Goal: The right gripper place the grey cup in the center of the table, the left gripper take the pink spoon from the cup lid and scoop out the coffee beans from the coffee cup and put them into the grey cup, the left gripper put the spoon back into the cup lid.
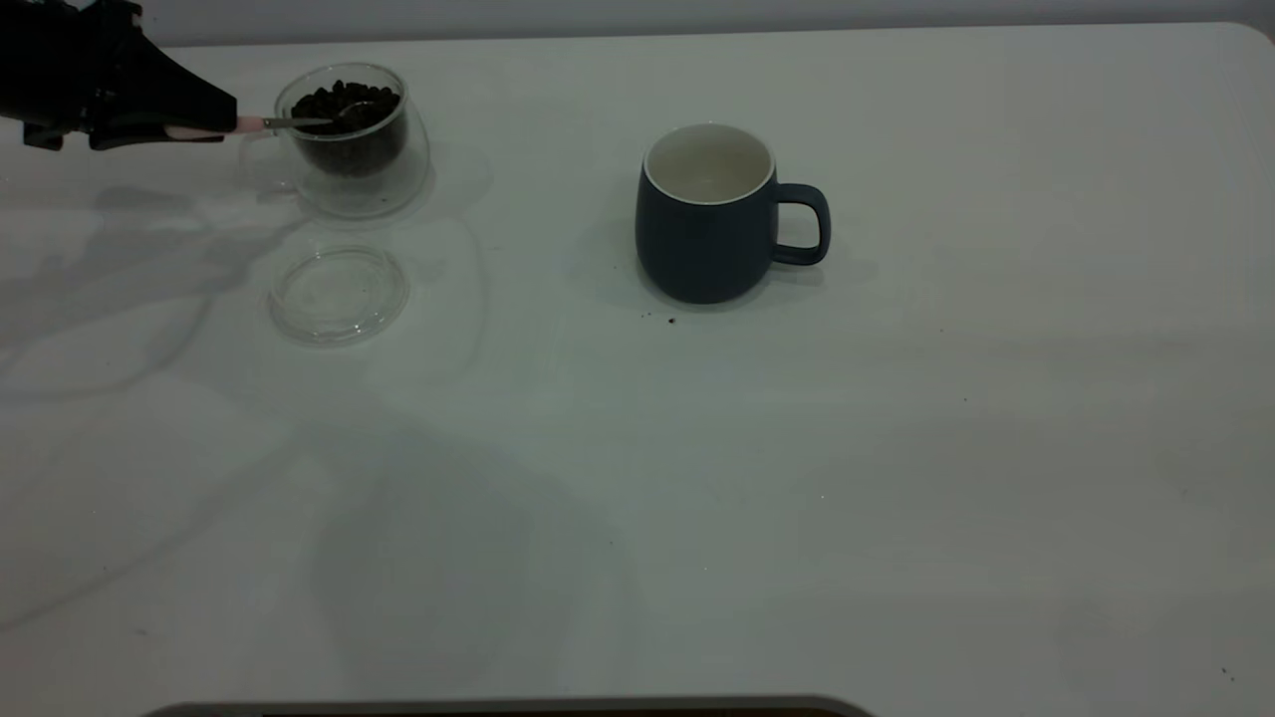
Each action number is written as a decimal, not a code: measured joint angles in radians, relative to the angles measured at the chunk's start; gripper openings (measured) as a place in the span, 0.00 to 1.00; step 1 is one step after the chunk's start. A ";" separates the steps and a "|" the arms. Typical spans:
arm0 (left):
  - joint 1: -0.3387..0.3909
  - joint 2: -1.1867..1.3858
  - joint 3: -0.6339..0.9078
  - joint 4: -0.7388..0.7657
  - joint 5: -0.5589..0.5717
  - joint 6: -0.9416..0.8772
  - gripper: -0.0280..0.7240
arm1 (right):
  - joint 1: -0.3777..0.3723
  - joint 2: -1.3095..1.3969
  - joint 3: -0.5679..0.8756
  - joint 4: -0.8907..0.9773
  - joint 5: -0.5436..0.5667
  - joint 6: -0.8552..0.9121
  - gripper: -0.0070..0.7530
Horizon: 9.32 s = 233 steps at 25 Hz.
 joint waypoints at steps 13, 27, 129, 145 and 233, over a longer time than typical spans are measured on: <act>0.069 0.000 0.000 0.003 0.072 -0.149 0.20 | 0.000 0.000 0.000 0.000 0.000 0.000 0.79; 0.081 0.034 -0.001 -0.019 0.166 -0.181 0.20 | 0.000 0.000 0.000 0.000 0.000 0.000 0.79; -0.248 -0.071 -0.003 0.040 0.289 -0.097 0.20 | 0.000 0.000 0.000 0.000 -0.001 0.000 0.79; 0.101 -0.136 0.174 0.131 0.383 -0.090 0.20 | 0.000 0.000 0.000 0.000 -0.001 0.000 0.79; -0.057 -0.583 0.201 0.613 -0.124 -0.510 0.82 | 0.000 0.000 0.000 0.000 -0.001 0.000 0.79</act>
